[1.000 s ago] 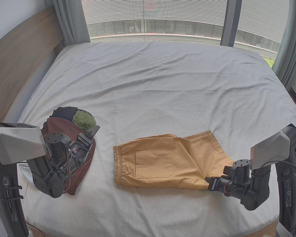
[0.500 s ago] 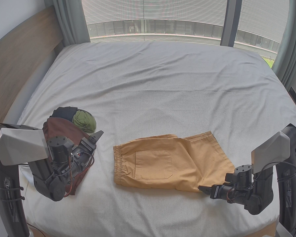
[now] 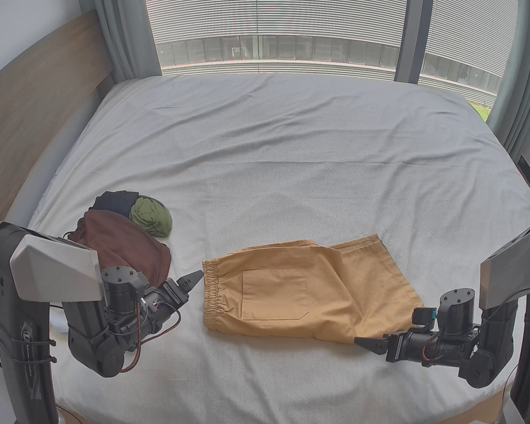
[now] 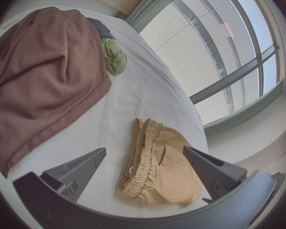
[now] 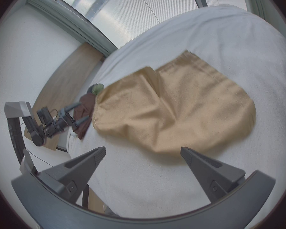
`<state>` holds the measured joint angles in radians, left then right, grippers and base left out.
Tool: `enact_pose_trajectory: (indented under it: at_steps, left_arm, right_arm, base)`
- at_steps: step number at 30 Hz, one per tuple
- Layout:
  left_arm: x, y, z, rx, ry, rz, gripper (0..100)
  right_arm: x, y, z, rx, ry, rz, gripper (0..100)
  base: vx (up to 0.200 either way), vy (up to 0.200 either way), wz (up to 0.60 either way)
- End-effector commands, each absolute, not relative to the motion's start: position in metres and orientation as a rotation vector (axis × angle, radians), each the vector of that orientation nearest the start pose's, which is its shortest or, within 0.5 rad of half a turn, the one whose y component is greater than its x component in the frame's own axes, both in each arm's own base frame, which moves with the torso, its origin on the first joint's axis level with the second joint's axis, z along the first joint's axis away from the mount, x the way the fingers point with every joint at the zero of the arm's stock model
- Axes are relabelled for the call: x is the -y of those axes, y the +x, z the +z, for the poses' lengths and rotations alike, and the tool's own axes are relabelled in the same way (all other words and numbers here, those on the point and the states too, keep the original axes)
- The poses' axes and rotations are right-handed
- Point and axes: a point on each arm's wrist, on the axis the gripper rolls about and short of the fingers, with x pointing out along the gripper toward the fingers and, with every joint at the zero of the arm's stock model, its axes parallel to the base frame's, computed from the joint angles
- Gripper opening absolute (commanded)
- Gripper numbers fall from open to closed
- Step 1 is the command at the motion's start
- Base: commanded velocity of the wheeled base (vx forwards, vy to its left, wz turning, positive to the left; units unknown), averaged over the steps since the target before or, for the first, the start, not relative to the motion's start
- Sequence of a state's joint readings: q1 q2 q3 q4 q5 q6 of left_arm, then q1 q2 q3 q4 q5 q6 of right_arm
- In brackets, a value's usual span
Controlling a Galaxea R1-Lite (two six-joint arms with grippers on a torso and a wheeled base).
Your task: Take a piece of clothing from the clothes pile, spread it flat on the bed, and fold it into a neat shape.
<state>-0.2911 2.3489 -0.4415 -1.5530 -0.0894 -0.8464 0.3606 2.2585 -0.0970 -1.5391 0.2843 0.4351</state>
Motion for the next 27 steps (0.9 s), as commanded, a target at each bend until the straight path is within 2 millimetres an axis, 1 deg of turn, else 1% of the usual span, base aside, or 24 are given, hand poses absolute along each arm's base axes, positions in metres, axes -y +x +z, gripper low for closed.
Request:
enact_pose_trajectory:
  at_steps: [1,2,3,4,5,6,8,11,14,18,22,27]
  left_arm:
    - [0.100,0.299,-0.021,-0.540,-0.771,-0.206,100]
    - [0.100,0.299,-0.021,-0.540,-0.771,-0.206,100]
    - [0.103,0.297,-0.026,-0.555,-0.763,-0.206,100]
    - [0.105,0.296,-0.028,-0.563,-0.759,-0.207,100]
    - [0.105,0.296,-0.028,-0.563,-0.759,-0.207,100]
    - [0.107,0.294,-0.031,-0.575,-0.754,-0.205,100]
    - [0.108,0.292,-0.033,-0.588,-0.751,-0.207,100]
    - [0.111,0.290,-0.036,-0.603,-0.746,-0.213,100]
    - [0.111,0.291,-0.038,-0.605,-0.747,-0.212,100]
    - [0.117,0.297,-0.050,-0.616,-0.742,-0.217,100]
    - [0.125,0.298,-0.050,-0.616,-0.739,-0.246,100]
    - [0.139,0.294,-0.050,-0.625,-0.727,-0.282,100]
  right_arm:
    - [-0.098,0.236,0.011,-0.608,0.392,0.530,100]
    - [-0.098,0.236,0.011,-0.608,0.392,0.530,100]
    - [-0.103,0.243,0.015,-0.573,0.394,0.560,100]
    - [-0.107,0.245,0.016,-0.564,0.393,0.585,100]
    - [-0.107,0.245,0.016,-0.564,0.393,0.585,100]
    - [-0.113,0.251,0.018,-0.541,0.393,0.610,100]
    - [-0.118,0.258,0.020,-0.515,0.399,0.623,100]
    - [-0.125,0.264,0.014,-0.537,0.448,0.623,100]
    - [-0.125,0.264,0.011,-0.548,0.457,0.618,100]
    - [-0.122,0.265,0.013,-0.539,0.464,0.610,100]
    - [-0.115,0.269,0.017,-0.525,0.473,0.604,100]
    - [-0.114,0.268,0.021,-0.513,0.478,0.612,100]
  base:
    - [0.000,0.000,0.00]
    - [0.000,0.000,0.00]
    - [0.000,0.000,0.00]
    - [0.000,0.000,0.00]
    - [0.000,0.000,0.00]
    - [0.000,0.000,0.00]
    - [0.000,0.000,0.00]
    - [0.000,0.000,0.00]
    - [0.000,0.000,0.00]
    - [0.000,0.000,0.00]
    - [0.000,0.000,0.00]
    - [0.000,0.000,0.00]
